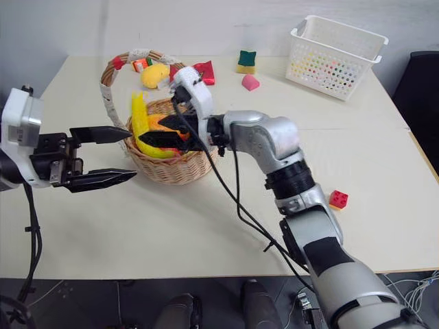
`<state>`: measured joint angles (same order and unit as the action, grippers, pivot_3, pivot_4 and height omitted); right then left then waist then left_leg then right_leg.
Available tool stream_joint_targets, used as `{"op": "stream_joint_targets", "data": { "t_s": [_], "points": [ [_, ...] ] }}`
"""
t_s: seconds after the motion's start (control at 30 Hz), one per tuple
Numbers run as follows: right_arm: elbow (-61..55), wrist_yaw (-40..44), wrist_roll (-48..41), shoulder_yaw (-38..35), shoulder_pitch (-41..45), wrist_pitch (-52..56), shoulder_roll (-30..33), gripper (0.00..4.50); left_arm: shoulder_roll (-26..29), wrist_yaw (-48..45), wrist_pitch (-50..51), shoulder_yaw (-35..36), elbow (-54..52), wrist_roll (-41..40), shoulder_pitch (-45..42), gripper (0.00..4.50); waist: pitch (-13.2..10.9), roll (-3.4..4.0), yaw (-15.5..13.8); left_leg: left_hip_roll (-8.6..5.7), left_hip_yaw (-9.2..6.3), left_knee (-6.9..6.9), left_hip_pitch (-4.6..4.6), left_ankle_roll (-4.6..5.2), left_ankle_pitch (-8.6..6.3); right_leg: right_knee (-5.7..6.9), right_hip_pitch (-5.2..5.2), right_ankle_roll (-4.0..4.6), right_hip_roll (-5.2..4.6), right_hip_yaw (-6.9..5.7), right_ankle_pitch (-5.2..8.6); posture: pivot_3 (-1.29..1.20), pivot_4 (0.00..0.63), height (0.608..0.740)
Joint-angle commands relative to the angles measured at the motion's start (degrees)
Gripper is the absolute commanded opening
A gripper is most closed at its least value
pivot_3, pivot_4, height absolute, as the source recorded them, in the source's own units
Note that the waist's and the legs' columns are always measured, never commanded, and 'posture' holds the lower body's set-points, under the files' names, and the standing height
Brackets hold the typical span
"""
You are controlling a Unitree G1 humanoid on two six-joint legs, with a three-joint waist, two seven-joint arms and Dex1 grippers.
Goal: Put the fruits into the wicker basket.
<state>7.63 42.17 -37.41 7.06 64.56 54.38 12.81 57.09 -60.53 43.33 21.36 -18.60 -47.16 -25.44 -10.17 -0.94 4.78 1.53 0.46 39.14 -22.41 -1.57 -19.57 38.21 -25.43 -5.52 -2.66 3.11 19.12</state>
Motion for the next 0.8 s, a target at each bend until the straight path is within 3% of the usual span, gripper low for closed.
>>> {"op": "stream_joint_targets", "data": {
  "t_s": [0.03, 0.27, 0.8],
  "points": [
    [-10.41, -2.04, -1.94, -4.39, -3.44, 2.67, 3.76, 3.65, 0.23, 0.20, -0.97, 0.05, -0.34, -0.55, -1.41, 4.50, 0.00, -0.01, -0.01, -0.01, 0.01, 0.02, 0.00, -0.01, 0.01, 0.00, 0.00, 0.00, -0.01, 0.01, 0.00, 0.00, 0.150, 0.740],
    [-10.29, -13.38, 7.03, -5.53, -6.91, -3.48, 3.13, 3.65, -0.36, -0.02, -2.76, -3.25, 2.32, 1.07, -5.09, 4.50, 0.00, 0.00, 0.47, -0.03, 0.18, 0.04, 0.11, -0.07, 0.07, 0.38, -0.10, 0.01, 0.10, 0.18, 0.00, 0.00, 0.150, 0.740],
    [27.07, -13.87, 19.72, -5.84, 6.34, -28.89, -7.83, 3.65, -0.95, 3.97, -4.29, -1.85, 3.46, 2.09, -6.33, 4.50, 0.00, 0.00, 2.27, 0.00, 0.18, 0.02, 0.13, -0.13, 0.11, 0.42, -0.10, 0.01, 0.11, 0.15, 0.00, 0.00, 0.150, 0.740]
  ]
}}
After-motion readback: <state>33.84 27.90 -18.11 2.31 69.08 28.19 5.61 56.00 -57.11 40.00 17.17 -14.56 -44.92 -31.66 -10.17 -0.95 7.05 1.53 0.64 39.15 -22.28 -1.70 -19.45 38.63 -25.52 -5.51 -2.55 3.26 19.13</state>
